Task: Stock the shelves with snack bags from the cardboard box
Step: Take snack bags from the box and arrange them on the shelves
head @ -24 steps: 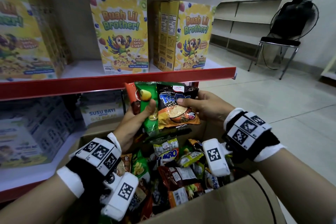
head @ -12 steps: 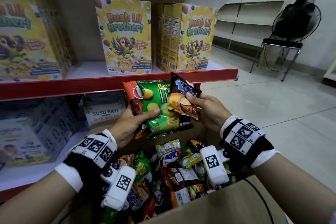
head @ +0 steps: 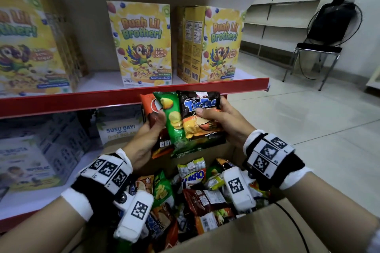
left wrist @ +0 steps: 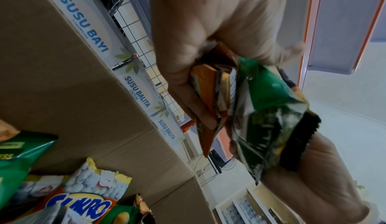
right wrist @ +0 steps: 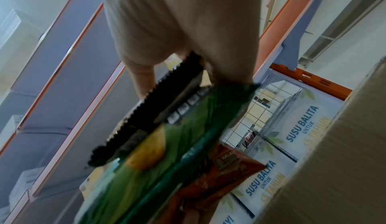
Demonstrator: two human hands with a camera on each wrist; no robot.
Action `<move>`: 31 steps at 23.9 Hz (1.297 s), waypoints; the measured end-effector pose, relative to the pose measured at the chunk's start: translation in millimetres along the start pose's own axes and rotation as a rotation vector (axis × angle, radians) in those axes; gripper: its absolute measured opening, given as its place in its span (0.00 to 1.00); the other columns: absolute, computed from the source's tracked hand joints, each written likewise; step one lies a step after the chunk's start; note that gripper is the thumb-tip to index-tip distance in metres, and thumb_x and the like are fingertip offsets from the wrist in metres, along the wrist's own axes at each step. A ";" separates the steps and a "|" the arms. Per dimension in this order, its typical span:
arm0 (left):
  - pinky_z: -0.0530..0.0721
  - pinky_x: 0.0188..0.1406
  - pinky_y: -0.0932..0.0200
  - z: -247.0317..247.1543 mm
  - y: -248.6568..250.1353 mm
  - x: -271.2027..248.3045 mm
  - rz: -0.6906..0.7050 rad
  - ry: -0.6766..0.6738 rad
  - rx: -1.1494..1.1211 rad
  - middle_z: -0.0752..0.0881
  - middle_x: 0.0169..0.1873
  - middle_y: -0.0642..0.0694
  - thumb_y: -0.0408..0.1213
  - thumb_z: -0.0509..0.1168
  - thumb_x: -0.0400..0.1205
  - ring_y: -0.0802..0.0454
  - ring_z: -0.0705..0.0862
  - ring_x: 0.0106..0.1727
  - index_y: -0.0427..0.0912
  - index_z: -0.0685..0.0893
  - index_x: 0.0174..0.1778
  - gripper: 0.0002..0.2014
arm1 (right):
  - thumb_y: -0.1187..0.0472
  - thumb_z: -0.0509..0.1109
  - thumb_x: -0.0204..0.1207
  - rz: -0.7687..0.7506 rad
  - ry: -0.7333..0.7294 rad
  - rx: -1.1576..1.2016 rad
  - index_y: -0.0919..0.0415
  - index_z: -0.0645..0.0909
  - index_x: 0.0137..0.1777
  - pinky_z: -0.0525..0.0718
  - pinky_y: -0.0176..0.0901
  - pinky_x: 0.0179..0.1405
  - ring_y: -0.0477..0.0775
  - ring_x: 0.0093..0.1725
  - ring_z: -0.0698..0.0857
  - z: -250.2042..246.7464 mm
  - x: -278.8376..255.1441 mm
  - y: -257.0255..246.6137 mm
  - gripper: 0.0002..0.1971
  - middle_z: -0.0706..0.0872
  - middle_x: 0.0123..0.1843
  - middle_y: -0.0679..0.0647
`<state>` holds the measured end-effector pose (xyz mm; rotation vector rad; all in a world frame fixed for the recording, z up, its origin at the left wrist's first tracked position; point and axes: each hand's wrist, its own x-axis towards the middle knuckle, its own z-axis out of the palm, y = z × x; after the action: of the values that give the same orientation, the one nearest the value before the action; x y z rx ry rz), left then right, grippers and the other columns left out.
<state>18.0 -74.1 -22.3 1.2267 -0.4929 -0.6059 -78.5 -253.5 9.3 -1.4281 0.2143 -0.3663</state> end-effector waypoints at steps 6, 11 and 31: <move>0.82 0.63 0.43 8.3 8.2 -1.1 0.139 0.166 0.075 0.89 0.53 0.46 0.62 0.72 0.59 0.46 0.87 0.56 0.49 0.81 0.58 0.34 | 0.66 0.80 0.57 -0.143 -0.060 0.000 0.54 0.78 0.59 0.87 0.42 0.37 0.53 0.41 0.90 -3.1 -7.1 -33.0 0.29 0.91 0.47 0.53; 0.87 0.56 0.47 5.6 36.1 3.6 0.288 0.189 0.151 0.92 0.50 0.48 0.57 0.69 0.68 0.50 0.90 0.51 0.49 0.83 0.58 0.25 | 0.67 0.77 0.63 -0.235 -0.055 0.072 0.56 0.73 0.68 0.87 0.47 0.37 0.58 0.43 0.90 -15.9 -1.4 -68.2 0.32 0.88 0.52 0.57; 0.86 0.41 0.67 21.1 217.2 24.5 0.162 0.319 0.166 0.92 0.44 0.56 0.57 0.74 0.65 0.57 0.91 0.46 0.53 0.89 0.46 0.18 | 0.61 0.78 0.60 -0.102 0.128 0.075 0.53 0.74 0.67 0.87 0.42 0.38 0.51 0.48 0.90 44.0 37.0 -214.1 0.32 0.90 0.54 0.52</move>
<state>57.6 -58.1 193.1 1.3959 -0.3738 -0.2278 -53.7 -248.0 229.5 -1.3458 0.2295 -0.5451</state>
